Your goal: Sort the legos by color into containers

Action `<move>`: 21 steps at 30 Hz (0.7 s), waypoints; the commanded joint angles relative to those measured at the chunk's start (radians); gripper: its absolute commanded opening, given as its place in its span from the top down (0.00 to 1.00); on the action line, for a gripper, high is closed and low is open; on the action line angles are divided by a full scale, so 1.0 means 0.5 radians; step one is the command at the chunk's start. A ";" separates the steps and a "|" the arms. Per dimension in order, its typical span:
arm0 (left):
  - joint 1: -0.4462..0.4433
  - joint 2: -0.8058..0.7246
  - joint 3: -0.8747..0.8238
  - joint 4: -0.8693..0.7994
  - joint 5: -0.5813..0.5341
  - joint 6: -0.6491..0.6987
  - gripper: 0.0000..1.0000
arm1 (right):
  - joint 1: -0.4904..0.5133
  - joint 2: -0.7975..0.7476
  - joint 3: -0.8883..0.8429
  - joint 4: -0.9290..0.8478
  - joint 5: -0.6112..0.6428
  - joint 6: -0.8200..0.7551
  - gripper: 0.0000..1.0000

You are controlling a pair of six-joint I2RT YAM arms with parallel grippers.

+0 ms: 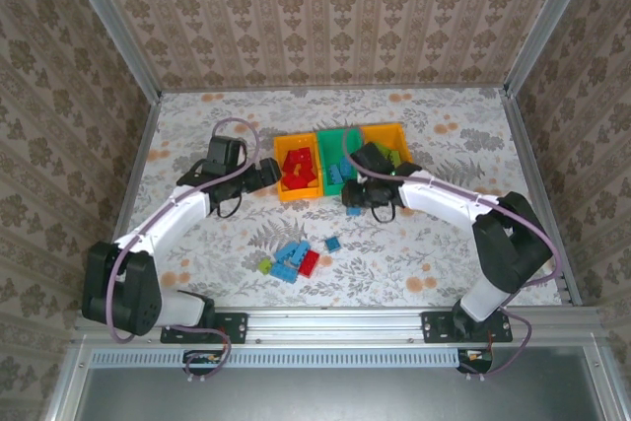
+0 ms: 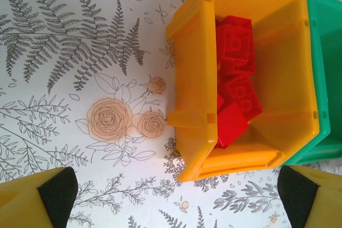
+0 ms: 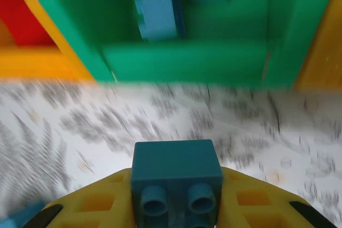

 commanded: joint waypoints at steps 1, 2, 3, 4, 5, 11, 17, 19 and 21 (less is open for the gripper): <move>-0.011 -0.059 -0.046 -0.038 0.034 0.138 0.00 | -0.066 0.097 0.188 0.160 -0.095 0.108 0.75; -0.026 -0.063 -0.053 -0.037 0.045 0.167 0.00 | -0.077 0.131 0.235 0.160 -0.093 0.115 0.75; -0.043 -0.069 -0.059 -0.039 0.055 0.201 0.00 | -0.094 0.174 0.292 0.150 -0.085 0.123 0.75; -0.071 -0.075 -0.064 -0.038 0.071 0.242 0.00 | -0.108 0.226 0.356 0.131 -0.069 0.134 0.75; -0.099 -0.079 -0.068 -0.039 0.077 0.282 0.00 | -0.117 0.274 0.419 0.091 -0.043 0.133 0.75; -0.391 -0.094 -0.043 -0.094 0.019 0.606 0.00 | -0.140 0.550 0.795 -0.136 0.169 0.113 0.73; -0.553 -0.082 -0.064 -0.064 0.085 0.789 0.00 | -0.169 0.704 0.970 -0.221 0.223 0.107 0.68; -0.614 -0.075 -0.067 -0.058 0.114 0.863 0.00 | -0.174 0.737 0.995 -0.229 0.219 0.105 0.64; -0.677 -0.059 -0.059 -0.061 0.122 0.935 0.00 | -0.174 0.758 1.015 -0.239 0.218 0.103 0.62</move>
